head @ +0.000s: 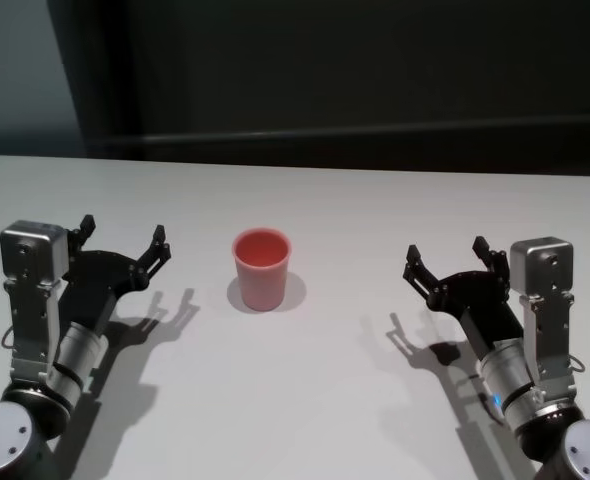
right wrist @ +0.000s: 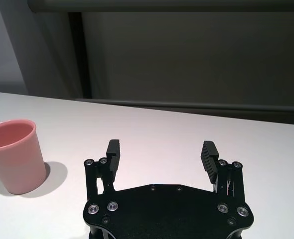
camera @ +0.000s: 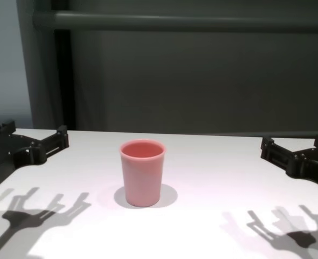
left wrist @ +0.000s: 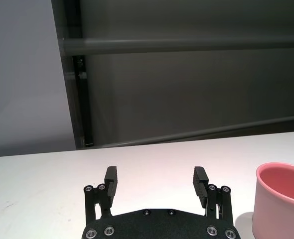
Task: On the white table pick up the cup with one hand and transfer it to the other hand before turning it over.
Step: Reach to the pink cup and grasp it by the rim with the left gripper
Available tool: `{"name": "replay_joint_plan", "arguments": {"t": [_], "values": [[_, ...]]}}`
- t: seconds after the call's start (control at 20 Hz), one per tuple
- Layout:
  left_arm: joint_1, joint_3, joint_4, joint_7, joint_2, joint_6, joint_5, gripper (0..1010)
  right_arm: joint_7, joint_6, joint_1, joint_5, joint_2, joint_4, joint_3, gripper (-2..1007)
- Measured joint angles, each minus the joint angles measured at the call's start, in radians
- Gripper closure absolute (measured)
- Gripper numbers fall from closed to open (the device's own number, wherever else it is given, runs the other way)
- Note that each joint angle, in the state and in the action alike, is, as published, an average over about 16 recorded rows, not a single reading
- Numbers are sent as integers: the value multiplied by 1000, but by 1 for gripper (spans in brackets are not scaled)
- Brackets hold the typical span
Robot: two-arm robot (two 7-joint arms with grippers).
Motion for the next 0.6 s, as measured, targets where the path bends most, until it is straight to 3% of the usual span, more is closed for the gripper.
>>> {"name": "replay_joint_plan", "arguments": {"t": [0.6], "values": [[0,0,0,-1,0,0,1,9,0,0,0,0,0,0,0,3]]}}
